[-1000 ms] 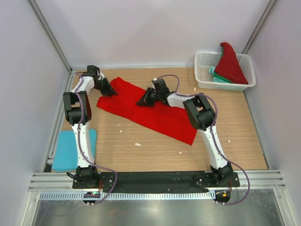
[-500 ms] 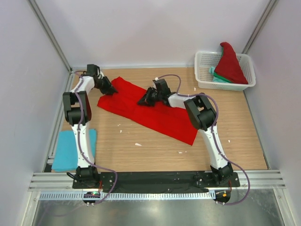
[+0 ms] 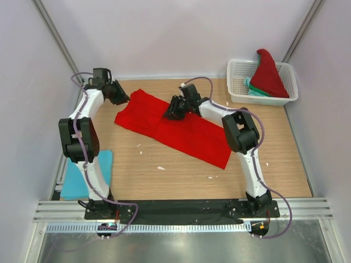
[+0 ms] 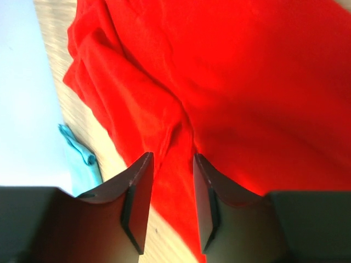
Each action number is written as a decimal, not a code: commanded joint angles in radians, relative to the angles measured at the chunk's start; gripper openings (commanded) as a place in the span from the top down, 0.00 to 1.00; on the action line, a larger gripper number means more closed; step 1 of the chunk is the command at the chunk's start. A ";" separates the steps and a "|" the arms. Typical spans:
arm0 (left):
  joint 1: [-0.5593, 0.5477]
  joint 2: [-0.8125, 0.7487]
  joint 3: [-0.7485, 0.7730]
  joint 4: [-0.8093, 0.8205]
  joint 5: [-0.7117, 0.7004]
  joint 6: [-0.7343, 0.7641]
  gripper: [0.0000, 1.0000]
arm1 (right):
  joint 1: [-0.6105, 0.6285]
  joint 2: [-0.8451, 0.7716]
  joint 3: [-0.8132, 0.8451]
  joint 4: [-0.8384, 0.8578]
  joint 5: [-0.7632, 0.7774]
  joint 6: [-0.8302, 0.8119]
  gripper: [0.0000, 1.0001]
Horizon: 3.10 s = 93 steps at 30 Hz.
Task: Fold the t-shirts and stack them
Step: Fold the tshirt
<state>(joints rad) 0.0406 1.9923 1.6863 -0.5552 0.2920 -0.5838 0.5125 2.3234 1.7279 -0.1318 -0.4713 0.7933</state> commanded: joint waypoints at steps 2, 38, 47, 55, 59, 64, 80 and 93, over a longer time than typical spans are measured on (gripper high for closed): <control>-0.082 -0.023 -0.111 0.050 0.065 -0.042 0.77 | -0.023 -0.196 0.004 -0.194 0.072 -0.176 0.55; -0.191 0.528 0.418 -0.101 -0.127 0.177 0.72 | 0.285 -0.387 -0.491 -0.436 0.465 -0.438 0.00; -0.243 0.570 0.581 -0.088 0.044 0.286 0.68 | 0.423 -0.533 -0.440 -0.318 0.520 -0.181 0.00; -0.240 0.294 0.538 -0.106 -0.108 0.190 0.45 | 0.344 -0.618 -0.259 -0.584 0.791 -0.299 0.00; -0.248 0.154 0.413 -0.078 -0.132 0.076 0.41 | 0.212 -0.553 -0.249 -0.732 0.656 -0.353 0.00; -0.327 0.071 0.256 -0.064 -0.223 0.049 0.49 | 0.016 -0.637 -0.400 -0.703 0.423 -0.381 0.00; -0.501 -0.125 -0.135 0.041 -0.343 -0.054 0.56 | -0.063 -0.829 -0.740 -0.464 -0.014 -0.365 0.03; -0.527 -0.774 -0.918 -0.101 -0.175 -0.293 0.49 | -0.022 -0.837 -1.004 -0.279 -0.173 -0.310 0.36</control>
<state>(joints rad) -0.4675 1.2606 0.9356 -0.6018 0.0555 -0.7639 0.4831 1.5032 0.7246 -0.4793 -0.5922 0.4622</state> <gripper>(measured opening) 0.516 0.668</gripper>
